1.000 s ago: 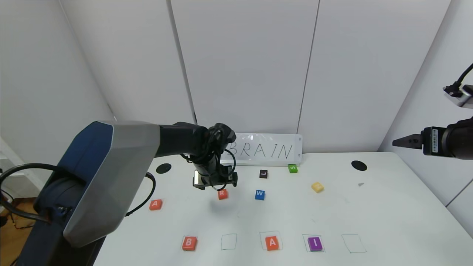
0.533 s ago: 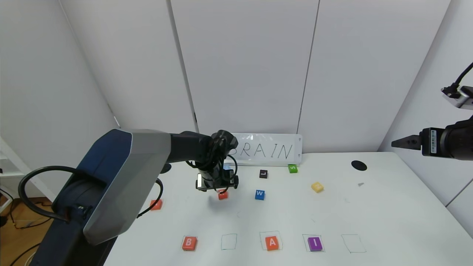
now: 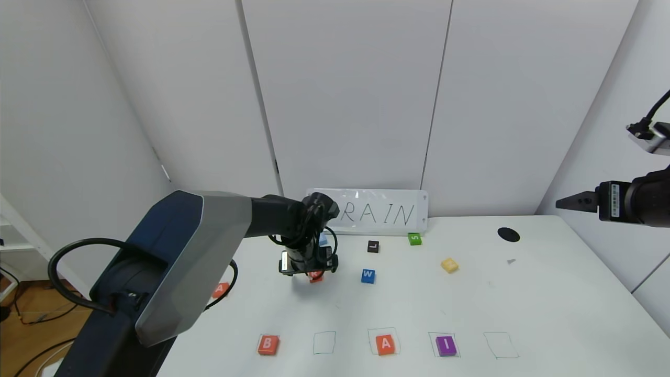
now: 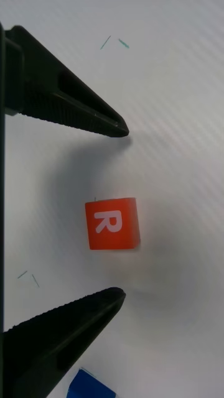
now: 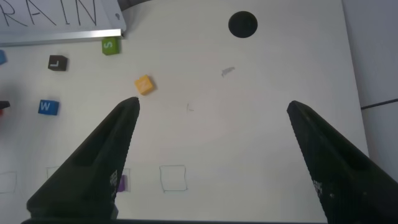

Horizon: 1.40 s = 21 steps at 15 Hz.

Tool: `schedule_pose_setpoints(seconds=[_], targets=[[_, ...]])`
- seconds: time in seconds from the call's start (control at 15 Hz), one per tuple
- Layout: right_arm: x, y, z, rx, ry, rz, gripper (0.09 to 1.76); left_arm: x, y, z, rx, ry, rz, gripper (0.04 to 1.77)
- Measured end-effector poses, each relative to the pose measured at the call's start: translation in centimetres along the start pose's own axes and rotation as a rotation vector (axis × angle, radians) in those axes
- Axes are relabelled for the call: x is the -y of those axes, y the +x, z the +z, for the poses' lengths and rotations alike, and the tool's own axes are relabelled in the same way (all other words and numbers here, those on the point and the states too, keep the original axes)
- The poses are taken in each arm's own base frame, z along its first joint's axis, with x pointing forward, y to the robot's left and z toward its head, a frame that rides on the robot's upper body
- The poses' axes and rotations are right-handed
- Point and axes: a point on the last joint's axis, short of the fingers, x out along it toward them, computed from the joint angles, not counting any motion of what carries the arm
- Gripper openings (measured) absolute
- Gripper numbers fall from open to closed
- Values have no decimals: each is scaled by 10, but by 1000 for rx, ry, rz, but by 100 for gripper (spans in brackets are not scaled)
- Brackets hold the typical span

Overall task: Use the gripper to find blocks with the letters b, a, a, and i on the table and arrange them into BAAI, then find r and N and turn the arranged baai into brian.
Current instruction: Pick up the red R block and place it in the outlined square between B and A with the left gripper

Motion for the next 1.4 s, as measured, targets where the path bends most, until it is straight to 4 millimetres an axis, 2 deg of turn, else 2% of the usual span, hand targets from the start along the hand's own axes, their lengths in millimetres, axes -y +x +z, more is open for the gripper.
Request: schedule_pose_setpoints(seconds=[1.4], targets=[[0,0,0,0,-1,1,171,1,9,-5,-6,8,34,172]])
